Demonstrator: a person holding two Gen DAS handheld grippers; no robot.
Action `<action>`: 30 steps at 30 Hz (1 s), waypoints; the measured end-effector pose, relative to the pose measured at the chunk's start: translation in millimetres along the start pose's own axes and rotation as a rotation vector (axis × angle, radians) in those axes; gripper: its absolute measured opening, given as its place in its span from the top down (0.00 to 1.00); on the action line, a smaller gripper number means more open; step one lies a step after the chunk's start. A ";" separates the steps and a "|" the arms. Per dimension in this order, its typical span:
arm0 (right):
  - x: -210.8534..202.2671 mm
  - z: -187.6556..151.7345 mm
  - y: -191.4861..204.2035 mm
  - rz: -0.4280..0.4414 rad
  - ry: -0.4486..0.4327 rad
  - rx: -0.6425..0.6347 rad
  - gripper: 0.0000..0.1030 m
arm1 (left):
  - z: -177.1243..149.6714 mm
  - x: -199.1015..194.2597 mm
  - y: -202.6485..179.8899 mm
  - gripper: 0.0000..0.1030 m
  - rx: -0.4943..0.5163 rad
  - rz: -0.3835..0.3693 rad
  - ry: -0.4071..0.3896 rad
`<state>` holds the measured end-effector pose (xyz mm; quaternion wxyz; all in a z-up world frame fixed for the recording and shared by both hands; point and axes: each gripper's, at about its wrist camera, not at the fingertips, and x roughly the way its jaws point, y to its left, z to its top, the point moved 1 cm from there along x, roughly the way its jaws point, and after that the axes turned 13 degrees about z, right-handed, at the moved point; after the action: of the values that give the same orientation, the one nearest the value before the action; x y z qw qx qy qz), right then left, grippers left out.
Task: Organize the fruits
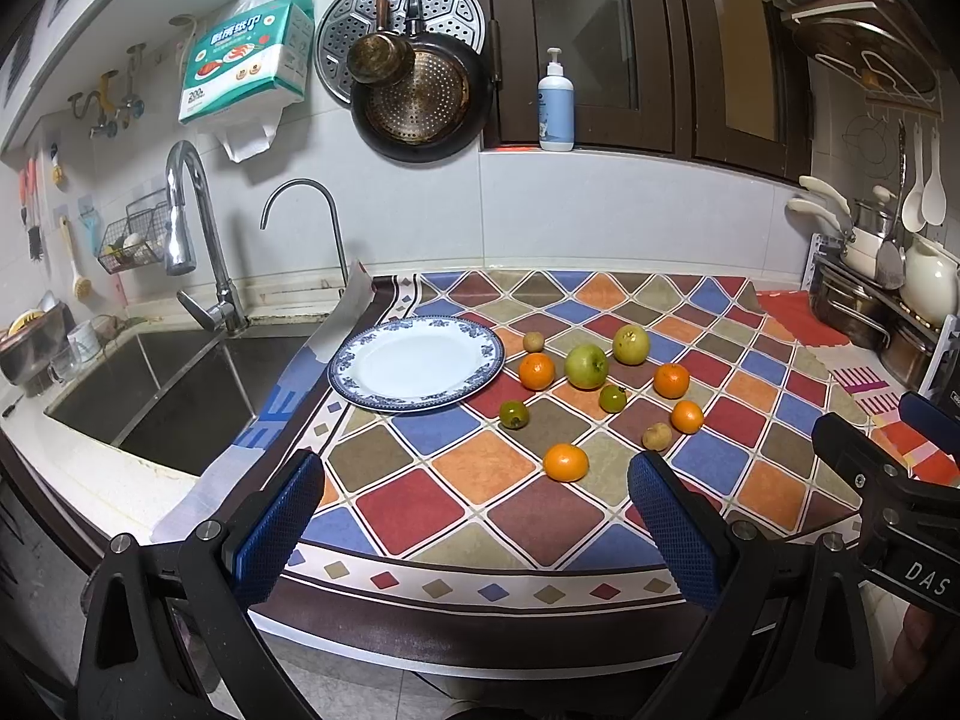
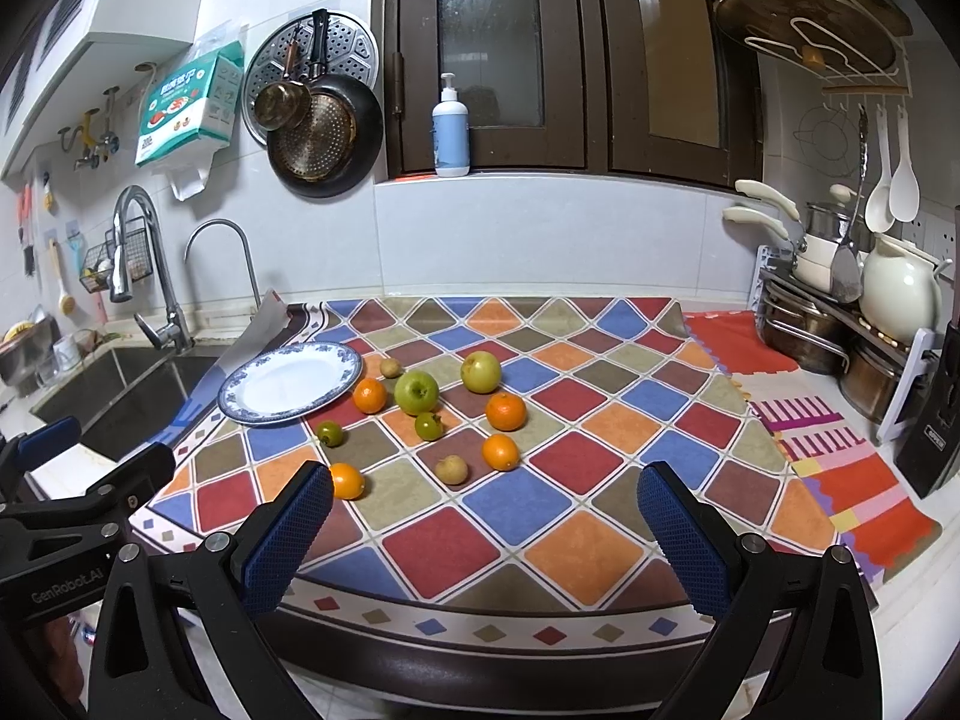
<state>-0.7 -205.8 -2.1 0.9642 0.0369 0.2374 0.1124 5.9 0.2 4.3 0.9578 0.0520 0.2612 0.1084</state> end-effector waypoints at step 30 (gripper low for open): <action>18.4 3.8 4.6 0.022 0.029 -0.010 0.01 | 8.7 18.7 -10.5 0.00 0.025 -0.014 0.017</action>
<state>16.0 -197.0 -6.4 0.9595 0.0332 0.2504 0.1248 28.0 -6.0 1.0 0.9555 0.0612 0.2710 0.0989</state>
